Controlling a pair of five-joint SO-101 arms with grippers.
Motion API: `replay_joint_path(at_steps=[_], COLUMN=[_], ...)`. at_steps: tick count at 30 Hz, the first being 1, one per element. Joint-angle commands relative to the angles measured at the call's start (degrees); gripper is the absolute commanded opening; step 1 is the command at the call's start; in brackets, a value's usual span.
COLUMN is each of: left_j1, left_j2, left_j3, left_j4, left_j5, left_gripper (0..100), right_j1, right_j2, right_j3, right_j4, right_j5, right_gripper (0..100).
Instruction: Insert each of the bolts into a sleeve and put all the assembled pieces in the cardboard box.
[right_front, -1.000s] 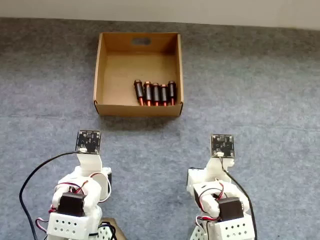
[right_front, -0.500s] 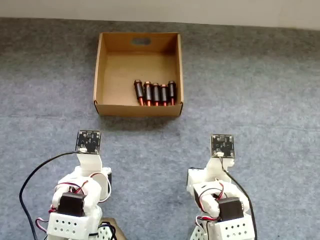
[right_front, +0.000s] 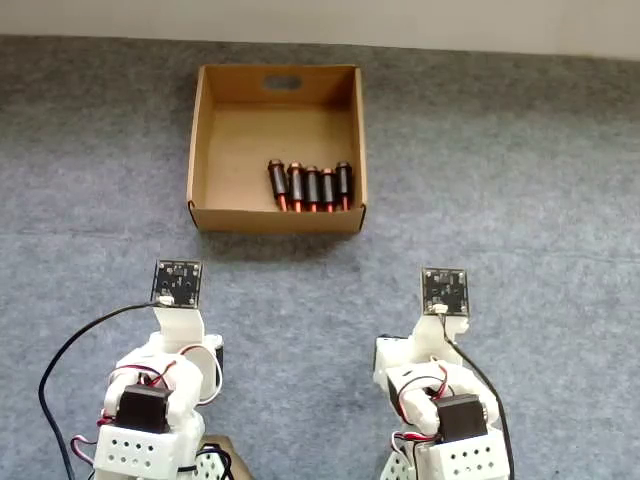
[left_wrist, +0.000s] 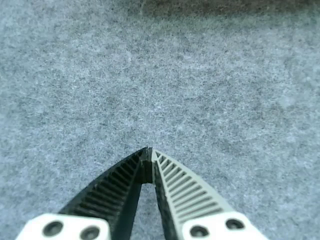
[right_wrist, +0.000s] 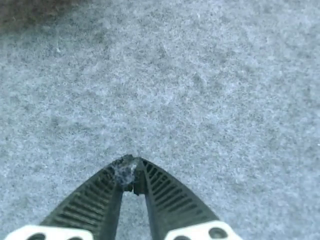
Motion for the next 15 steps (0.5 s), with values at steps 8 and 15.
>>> replay_joint_path(at_steps=[8,15], left_j1=[0.31,0.31], left_j2=[-0.57,-0.57], left_j3=[1.01,1.01], left_j4=[0.26,0.26], left_j5=[0.53,0.53], left_gripper=[1,1], right_j1=[0.57,0.57], right_j2=[-0.48,-0.48], right_j3=[7.96,7.96], right_j4=[0.31,0.31], right_j5=[-0.35,-0.35], right_gripper=[0.7,0.7])
